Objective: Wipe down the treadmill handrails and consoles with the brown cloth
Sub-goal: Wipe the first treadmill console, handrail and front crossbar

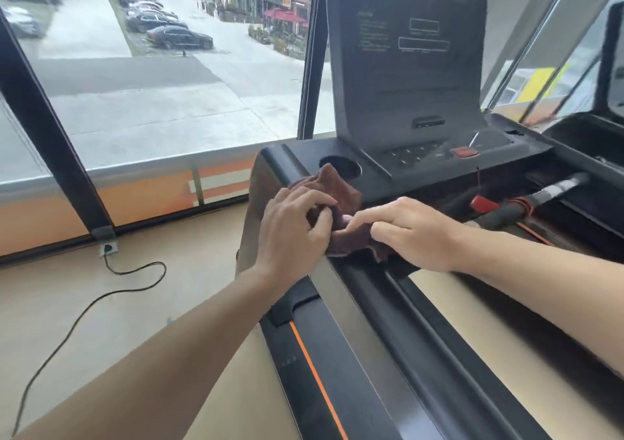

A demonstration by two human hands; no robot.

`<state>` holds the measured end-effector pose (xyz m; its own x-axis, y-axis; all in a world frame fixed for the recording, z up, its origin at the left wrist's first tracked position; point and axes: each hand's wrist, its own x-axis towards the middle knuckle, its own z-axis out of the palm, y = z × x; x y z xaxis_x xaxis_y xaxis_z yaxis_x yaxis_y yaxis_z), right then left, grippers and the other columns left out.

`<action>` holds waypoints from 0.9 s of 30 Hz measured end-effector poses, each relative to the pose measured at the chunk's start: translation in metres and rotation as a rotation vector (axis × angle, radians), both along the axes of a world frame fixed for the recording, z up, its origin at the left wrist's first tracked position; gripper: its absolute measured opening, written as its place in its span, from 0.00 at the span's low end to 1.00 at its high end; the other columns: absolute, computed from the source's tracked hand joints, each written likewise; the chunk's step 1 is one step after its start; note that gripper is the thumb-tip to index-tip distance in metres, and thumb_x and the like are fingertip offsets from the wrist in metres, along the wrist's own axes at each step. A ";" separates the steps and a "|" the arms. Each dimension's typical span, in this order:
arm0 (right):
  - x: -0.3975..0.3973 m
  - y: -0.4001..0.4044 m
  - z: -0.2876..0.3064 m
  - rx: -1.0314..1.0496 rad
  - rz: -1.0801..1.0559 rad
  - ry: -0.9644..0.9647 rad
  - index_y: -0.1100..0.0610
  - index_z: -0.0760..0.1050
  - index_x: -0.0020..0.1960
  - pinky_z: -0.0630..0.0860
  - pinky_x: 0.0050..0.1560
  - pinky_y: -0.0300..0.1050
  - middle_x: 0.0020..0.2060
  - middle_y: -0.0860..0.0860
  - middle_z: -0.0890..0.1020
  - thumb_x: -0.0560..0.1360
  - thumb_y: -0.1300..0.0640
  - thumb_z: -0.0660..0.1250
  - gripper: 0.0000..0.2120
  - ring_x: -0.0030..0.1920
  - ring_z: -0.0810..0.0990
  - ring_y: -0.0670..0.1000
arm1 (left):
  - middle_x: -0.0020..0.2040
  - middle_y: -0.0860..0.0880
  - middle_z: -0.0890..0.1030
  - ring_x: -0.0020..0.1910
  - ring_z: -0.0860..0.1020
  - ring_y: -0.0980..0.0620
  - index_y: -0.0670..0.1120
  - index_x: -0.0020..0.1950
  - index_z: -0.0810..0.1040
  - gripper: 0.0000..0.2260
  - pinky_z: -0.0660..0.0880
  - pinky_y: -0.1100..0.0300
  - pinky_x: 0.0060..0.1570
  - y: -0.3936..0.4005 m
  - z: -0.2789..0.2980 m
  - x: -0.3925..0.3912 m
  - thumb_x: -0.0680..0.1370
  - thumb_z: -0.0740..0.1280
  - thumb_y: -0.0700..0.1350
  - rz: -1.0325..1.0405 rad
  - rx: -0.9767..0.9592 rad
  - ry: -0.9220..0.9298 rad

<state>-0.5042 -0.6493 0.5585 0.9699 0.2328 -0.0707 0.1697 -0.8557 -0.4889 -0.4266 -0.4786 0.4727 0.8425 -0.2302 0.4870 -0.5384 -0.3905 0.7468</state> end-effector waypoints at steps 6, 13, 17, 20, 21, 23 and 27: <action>-0.124 -0.010 0.012 -0.106 0.232 0.092 0.44 0.86 0.53 0.64 0.74 0.36 0.58 0.33 0.84 0.69 0.56 0.57 0.23 0.70 0.69 0.30 | 0.44 0.57 0.80 0.47 0.79 0.54 0.55 0.50 0.79 0.06 0.77 0.48 0.52 -0.017 -0.022 -0.136 0.74 0.68 0.46 0.123 -0.253 0.157; -0.174 -0.010 -0.038 -0.074 -0.219 0.120 0.41 0.45 0.83 0.42 0.80 0.43 0.82 0.39 0.44 0.83 0.39 0.55 0.32 0.81 0.41 0.42 | 0.81 0.66 0.51 0.79 0.48 0.69 0.66 0.78 0.53 0.22 0.46 0.62 0.80 -0.047 -0.035 -0.210 0.87 0.54 0.48 -0.045 -0.362 0.478; -0.150 0.000 -0.051 0.160 -0.257 0.187 0.43 0.41 0.84 0.41 0.80 0.45 0.82 0.40 0.41 0.85 0.46 0.56 0.33 0.81 0.39 0.41 | 0.81 0.66 0.43 0.79 0.42 0.67 0.74 0.72 0.47 0.22 0.43 0.51 0.82 -0.049 -0.044 -0.178 0.86 0.52 0.52 -0.111 -0.388 0.484; -0.115 0.013 -0.048 0.097 -0.204 0.110 0.46 0.44 0.84 0.38 0.81 0.51 0.82 0.41 0.40 0.84 0.54 0.55 0.33 0.80 0.33 0.44 | 0.82 0.62 0.42 0.81 0.41 0.63 0.66 0.79 0.47 0.26 0.44 0.50 0.82 -0.043 -0.049 -0.136 0.82 0.52 0.54 -0.122 -0.412 0.470; -0.100 0.018 -0.046 0.054 -0.177 0.087 0.47 0.44 0.84 0.37 0.81 0.51 0.83 0.43 0.40 0.83 0.56 0.55 0.33 0.81 0.32 0.46 | 0.83 0.61 0.42 0.81 0.41 0.63 0.60 0.81 0.48 0.28 0.44 0.50 0.82 -0.040 -0.050 -0.118 0.81 0.52 0.54 -0.111 -0.394 0.460; -0.067 0.026 -0.043 -0.006 -0.157 0.078 0.50 0.45 0.84 0.36 0.81 0.52 0.83 0.45 0.40 0.82 0.57 0.55 0.34 0.81 0.33 0.49 | 0.83 0.58 0.41 0.81 0.40 0.61 0.53 0.83 0.49 0.30 0.43 0.50 0.82 -0.035 -0.047 -0.083 0.81 0.52 0.54 -0.093 -0.354 0.446; -0.007 0.028 -0.042 -0.019 -0.205 0.130 0.52 0.44 0.84 0.36 0.81 0.51 0.84 0.50 0.44 0.83 0.54 0.54 0.33 0.82 0.37 0.52 | 0.83 0.52 0.40 0.81 0.38 0.54 0.51 0.83 0.51 0.24 0.40 0.49 0.81 -0.031 -0.030 -0.020 0.87 0.53 0.45 -0.052 -0.238 0.414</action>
